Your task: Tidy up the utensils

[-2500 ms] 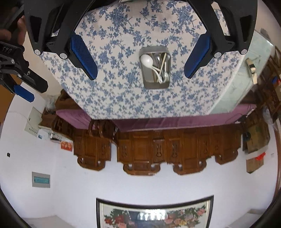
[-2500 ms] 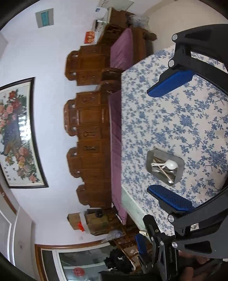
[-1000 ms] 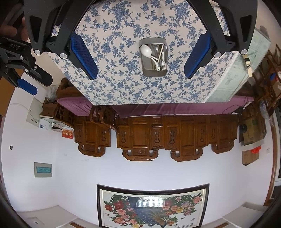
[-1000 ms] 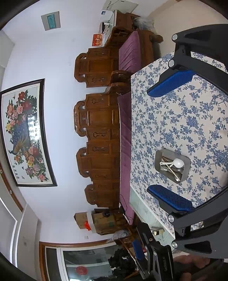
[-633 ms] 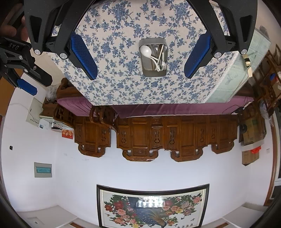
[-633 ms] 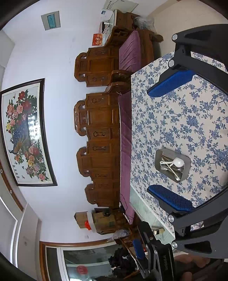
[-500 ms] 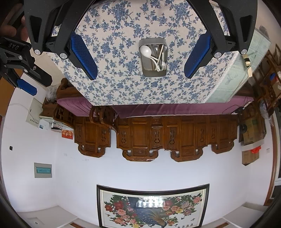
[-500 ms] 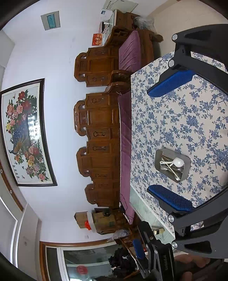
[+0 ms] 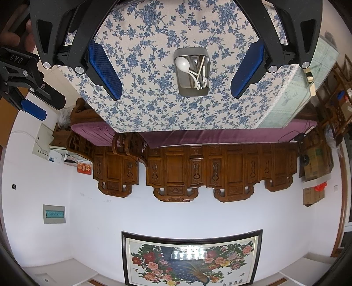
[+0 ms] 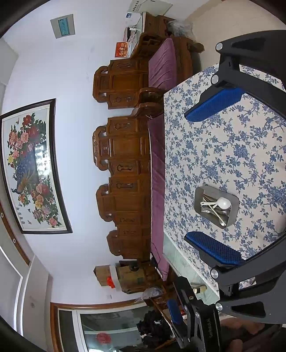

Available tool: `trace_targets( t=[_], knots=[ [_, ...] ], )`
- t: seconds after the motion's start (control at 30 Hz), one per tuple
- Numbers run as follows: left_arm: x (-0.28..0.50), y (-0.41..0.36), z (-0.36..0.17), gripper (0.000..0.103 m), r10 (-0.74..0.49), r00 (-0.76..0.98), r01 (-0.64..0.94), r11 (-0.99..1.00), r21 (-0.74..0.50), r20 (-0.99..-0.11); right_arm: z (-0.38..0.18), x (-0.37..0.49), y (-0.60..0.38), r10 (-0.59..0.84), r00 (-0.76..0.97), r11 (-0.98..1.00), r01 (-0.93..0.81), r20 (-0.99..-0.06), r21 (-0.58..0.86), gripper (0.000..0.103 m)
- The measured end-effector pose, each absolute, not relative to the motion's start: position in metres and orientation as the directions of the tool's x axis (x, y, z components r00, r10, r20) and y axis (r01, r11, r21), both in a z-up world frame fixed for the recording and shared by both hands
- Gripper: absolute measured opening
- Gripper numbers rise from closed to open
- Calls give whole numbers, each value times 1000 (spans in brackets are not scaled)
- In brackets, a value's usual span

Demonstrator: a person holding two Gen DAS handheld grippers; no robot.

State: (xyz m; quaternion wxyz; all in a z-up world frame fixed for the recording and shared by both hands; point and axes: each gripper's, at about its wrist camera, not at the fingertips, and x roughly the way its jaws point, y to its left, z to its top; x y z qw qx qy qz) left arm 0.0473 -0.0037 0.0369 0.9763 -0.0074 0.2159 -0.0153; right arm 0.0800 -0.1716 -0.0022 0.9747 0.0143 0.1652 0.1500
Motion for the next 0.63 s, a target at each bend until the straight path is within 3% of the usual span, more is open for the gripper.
trace_targets(
  t=[0.63],
  knots=[
    [47, -6, 37, 95, -26, 907, 24, 1000, -12, -420, -2, 79, -170, 298, 901, 954, -288, -316, 78, 100]
  ],
)
